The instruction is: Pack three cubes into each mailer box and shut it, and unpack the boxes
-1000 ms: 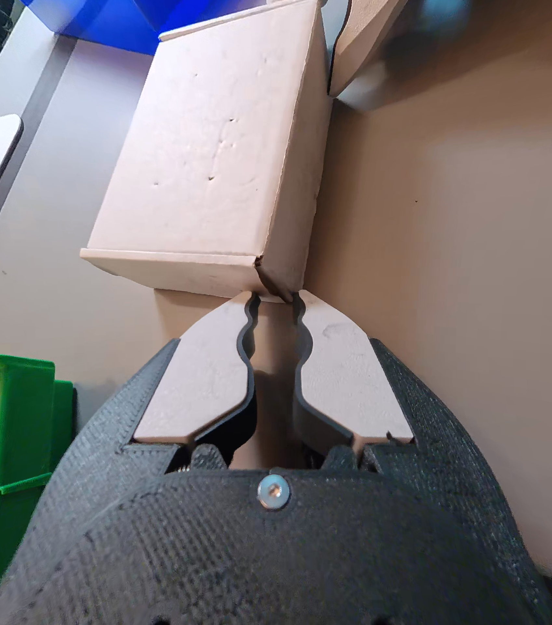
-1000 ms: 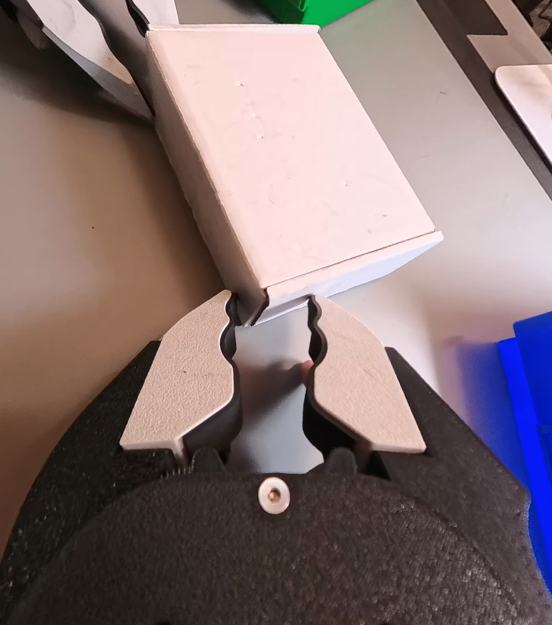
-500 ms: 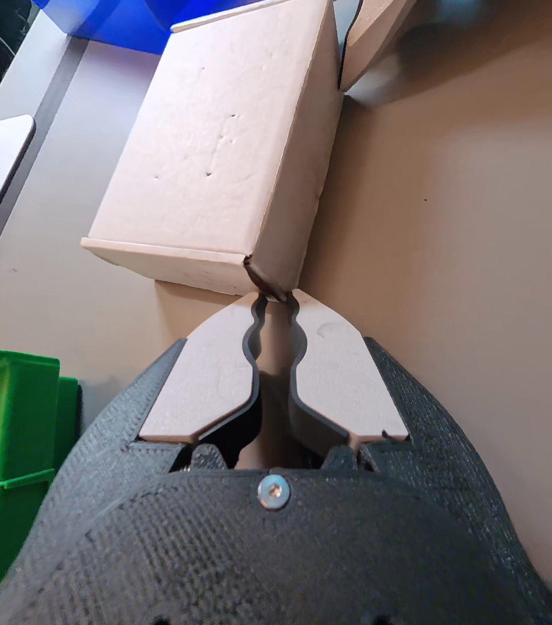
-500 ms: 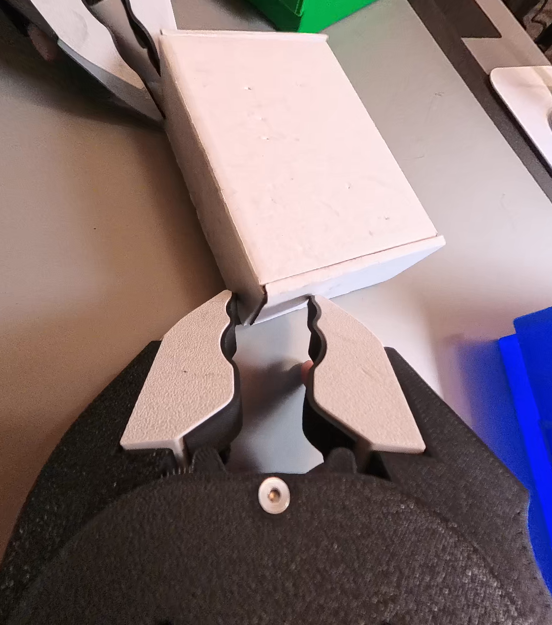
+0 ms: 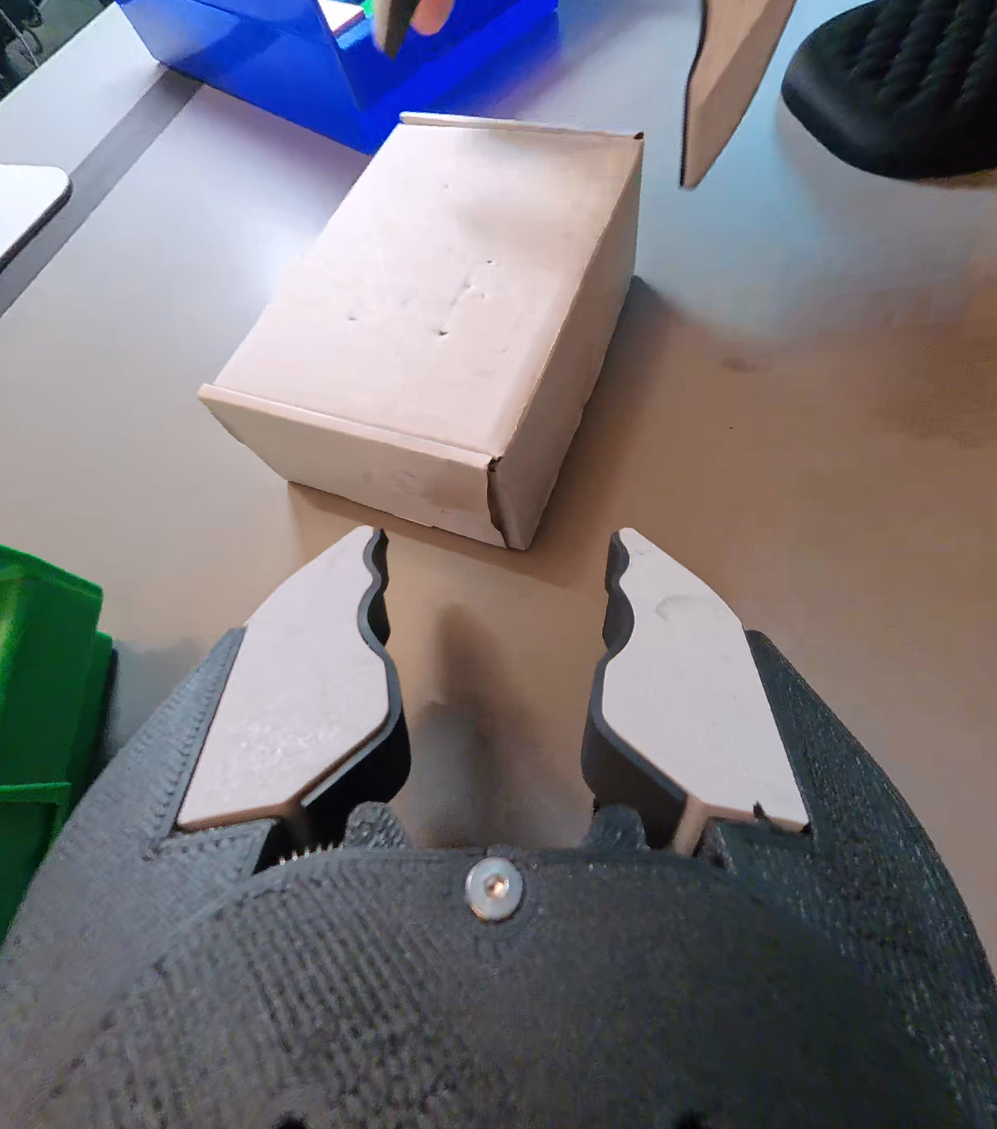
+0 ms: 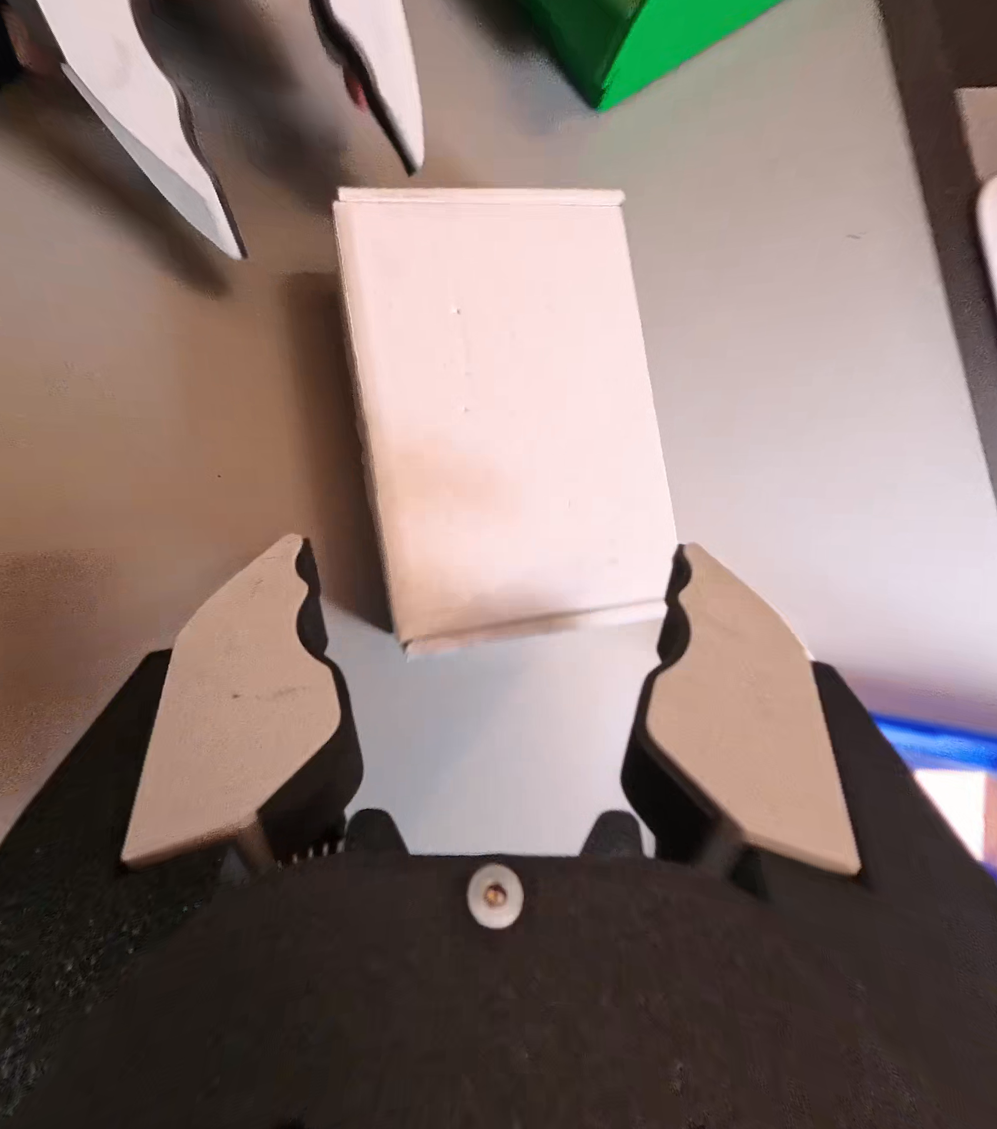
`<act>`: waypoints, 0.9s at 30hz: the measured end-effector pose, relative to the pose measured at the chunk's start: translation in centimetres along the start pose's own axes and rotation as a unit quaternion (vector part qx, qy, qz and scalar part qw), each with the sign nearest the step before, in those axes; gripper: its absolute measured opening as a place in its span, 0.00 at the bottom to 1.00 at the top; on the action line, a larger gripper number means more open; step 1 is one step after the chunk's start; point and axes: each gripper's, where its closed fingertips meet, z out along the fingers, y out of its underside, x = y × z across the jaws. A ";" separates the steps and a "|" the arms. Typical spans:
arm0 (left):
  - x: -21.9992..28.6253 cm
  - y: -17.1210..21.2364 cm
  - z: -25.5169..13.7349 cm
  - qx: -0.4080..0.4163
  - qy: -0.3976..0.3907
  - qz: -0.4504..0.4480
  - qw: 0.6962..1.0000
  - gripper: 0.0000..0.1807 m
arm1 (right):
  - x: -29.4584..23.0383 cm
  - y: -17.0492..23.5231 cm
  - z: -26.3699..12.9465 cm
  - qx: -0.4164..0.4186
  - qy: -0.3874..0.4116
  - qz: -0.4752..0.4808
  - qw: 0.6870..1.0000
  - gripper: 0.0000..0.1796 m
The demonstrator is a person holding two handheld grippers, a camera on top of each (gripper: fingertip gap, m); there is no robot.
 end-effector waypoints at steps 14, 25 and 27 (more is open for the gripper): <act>-0.4 0.0 -0.7 0.015 -0.033 0.020 0.999 0.38 | 0.7 -2.1 6.5 -0.192 -0.109 -0.094 0.971 0.66; -1.1 -1.1 -1.6 0.047 -0.048 -0.003 0.998 0.37 | 0.0 -2.2 4.6 -0.173 -0.114 -0.118 0.971 0.67; -0.9 -1.4 -1.7 0.056 -0.043 -0.012 0.997 0.36 | 0.8 -2.2 2.4 -0.163 -0.111 -0.109 0.974 0.67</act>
